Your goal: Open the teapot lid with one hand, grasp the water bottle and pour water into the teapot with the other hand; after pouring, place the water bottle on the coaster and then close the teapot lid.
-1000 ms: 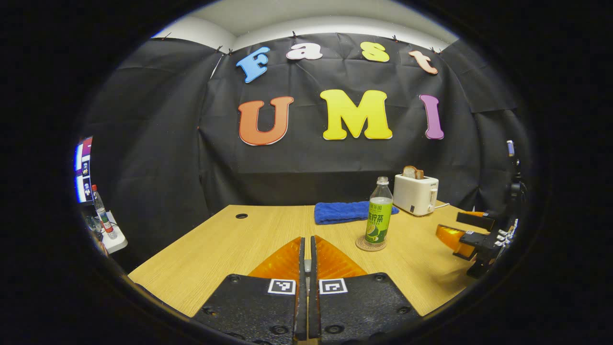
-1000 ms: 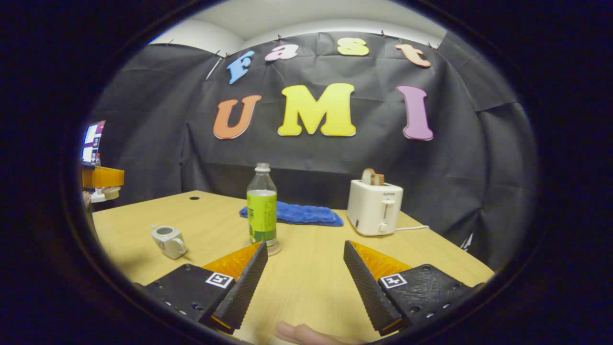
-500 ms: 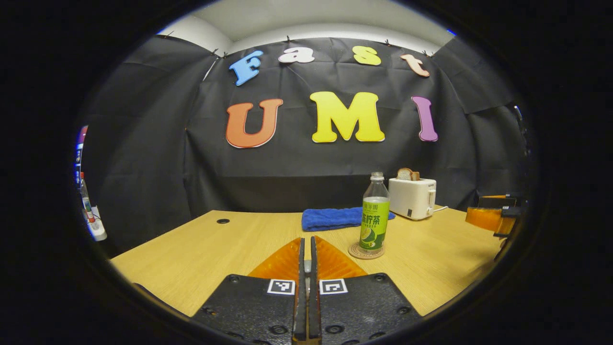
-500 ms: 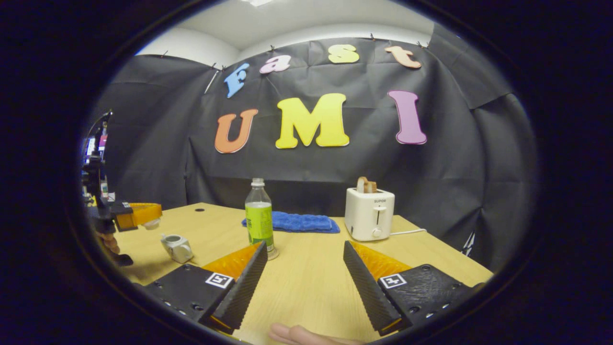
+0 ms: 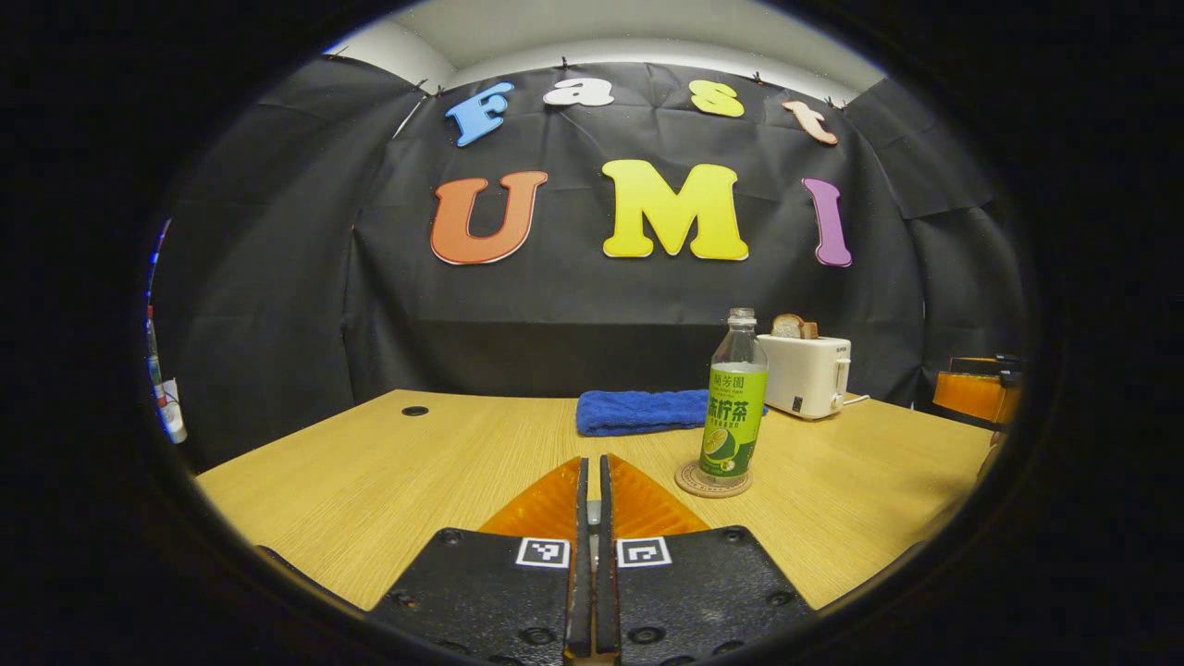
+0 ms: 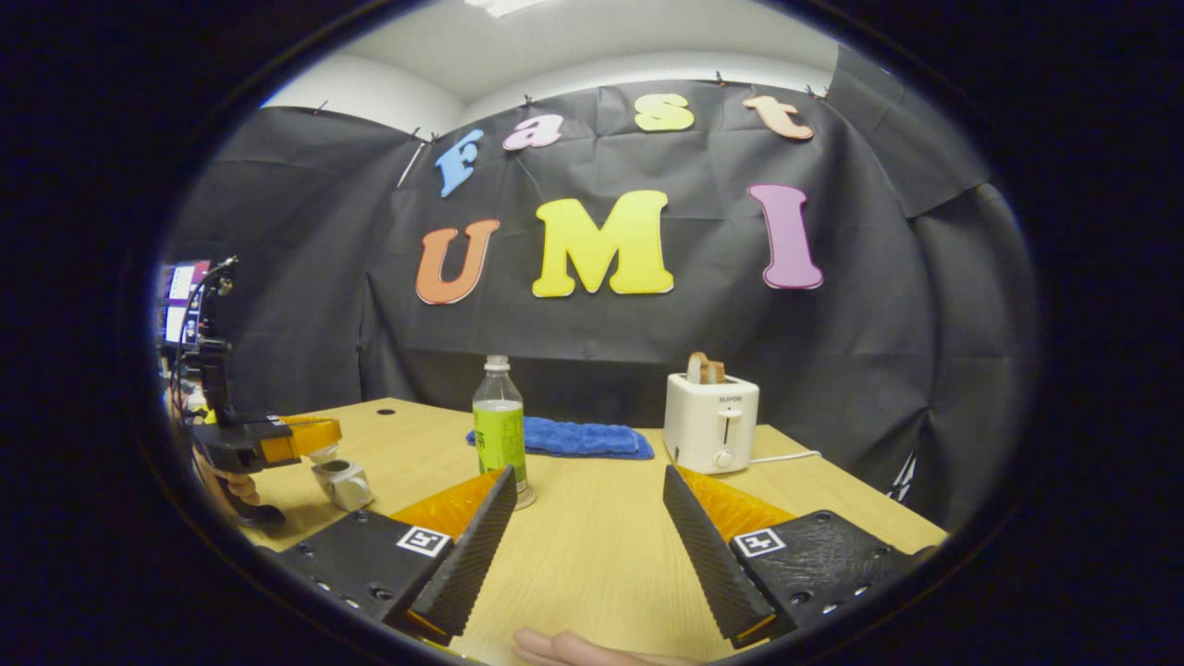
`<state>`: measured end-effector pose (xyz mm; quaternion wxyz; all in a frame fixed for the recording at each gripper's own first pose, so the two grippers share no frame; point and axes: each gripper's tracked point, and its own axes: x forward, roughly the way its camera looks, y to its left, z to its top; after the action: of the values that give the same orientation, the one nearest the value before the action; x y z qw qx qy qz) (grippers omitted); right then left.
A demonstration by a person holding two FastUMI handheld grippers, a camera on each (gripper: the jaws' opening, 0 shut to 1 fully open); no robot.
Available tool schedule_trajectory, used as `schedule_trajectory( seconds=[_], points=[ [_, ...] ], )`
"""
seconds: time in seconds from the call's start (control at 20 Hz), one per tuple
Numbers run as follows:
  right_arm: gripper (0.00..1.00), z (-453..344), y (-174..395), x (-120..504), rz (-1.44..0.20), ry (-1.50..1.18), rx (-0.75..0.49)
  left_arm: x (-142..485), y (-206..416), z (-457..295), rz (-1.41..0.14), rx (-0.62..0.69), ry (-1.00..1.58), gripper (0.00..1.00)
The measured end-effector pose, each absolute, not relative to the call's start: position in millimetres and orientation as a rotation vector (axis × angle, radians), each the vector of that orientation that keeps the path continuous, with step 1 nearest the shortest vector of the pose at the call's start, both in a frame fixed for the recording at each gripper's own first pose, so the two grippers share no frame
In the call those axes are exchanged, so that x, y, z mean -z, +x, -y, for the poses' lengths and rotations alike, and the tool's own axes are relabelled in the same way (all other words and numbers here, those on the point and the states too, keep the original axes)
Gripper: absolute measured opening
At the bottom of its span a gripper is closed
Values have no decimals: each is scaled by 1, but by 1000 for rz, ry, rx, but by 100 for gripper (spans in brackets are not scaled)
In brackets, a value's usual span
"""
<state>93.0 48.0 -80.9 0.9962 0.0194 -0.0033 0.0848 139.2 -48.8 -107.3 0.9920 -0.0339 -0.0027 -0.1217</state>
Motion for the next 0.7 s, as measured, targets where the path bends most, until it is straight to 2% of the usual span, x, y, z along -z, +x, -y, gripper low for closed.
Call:
schedule_trajectory(
  seconds=[0.4, 0.7],
  points=[
    [94, -55, 89, 80, 8, 17, -179, 137, 153, 48, -90, 226, -71, 5],
    [95, -58, 88, 82, -4, 24, -178, 137, 151, 46, -90, 215, -54, 5]
  ],
)
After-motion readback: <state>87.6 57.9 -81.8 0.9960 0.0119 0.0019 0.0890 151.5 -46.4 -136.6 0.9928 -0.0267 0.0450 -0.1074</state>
